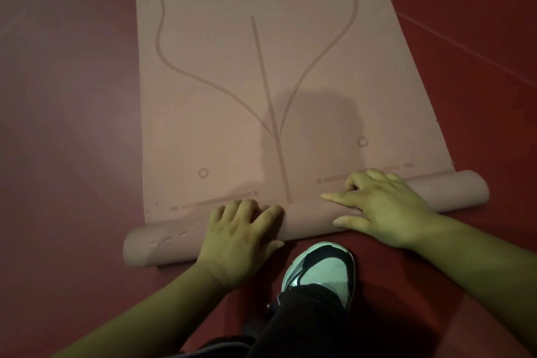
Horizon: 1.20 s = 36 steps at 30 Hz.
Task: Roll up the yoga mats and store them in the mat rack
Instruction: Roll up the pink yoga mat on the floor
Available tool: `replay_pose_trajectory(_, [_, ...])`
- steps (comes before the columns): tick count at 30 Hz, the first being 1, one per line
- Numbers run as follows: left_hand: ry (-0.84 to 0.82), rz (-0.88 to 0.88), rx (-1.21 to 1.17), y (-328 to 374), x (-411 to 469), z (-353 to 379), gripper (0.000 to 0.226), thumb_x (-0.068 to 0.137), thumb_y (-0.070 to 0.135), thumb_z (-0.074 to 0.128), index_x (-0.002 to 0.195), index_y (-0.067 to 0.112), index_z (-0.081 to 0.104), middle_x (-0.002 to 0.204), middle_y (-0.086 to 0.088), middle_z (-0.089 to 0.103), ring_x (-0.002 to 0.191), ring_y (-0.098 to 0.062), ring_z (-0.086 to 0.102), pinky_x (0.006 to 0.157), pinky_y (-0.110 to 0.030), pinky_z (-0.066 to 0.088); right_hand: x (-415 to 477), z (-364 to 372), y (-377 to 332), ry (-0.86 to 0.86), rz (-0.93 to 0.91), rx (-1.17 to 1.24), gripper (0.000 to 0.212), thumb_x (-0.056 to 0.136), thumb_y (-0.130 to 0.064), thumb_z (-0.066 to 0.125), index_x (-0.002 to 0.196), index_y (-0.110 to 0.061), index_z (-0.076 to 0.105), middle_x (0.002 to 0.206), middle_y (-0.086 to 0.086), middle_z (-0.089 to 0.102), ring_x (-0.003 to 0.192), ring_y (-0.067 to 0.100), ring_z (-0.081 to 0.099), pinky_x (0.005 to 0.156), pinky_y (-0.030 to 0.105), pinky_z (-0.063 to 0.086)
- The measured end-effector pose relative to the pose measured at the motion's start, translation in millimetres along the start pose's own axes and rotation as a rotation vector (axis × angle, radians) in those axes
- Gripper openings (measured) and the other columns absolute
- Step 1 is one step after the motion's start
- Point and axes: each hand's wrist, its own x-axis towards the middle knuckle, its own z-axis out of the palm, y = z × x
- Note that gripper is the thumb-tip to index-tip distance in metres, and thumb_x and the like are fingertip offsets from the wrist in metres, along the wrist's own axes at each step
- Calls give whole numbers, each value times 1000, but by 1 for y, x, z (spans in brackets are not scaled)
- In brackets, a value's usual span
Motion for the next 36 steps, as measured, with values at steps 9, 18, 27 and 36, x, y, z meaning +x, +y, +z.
replay_pose_trajectory(9, [-100, -39, -50, -20, 13, -1, 56, 92, 70, 41, 139, 41, 47, 110, 7, 63, 88, -27, 61, 69, -41, 52, 2, 7, -2, 193, -31, -91, 61, 88, -73, 36, 139, -46, 54, 102, -7, 52, 93, 20, 53, 84, 38, 44])
replay_pose_trajectory(18, [-88, 20, -15, -24, 17, -5, 64, 93, 72, 38, 148, 38, 44, 115, 3, 58, 94, -27, 59, 73, -40, 50, 8, 9, -2, 143, -1, -70, 62, 86, -79, 34, 139, -53, 50, 101, -11, 51, 94, 17, 53, 86, 37, 44])
replay_pose_trajectory(27, [-13, 91, 75, -24, 12, 0, 62, 92, 67, 50, 147, 37, 47, 113, -4, 63, 88, -32, 58, 71, -43, 48, 11, 5, -3, 161, -22, -75, 64, 86, -77, 36, 141, -47, 51, 100, -9, 53, 91, 19, 55, 83, 39, 47])
replay_pose_trajectory(36, [-142, 95, -56, -43, 33, -9, 65, 95, 77, 25, 149, 43, 36, 109, 3, 58, 90, -26, 59, 73, -40, 54, 8, 0, -5, 151, -12, -50, 64, 82, -76, 44, 141, -51, 50, 105, -8, 55, 98, 18, 58, 87, 37, 44])
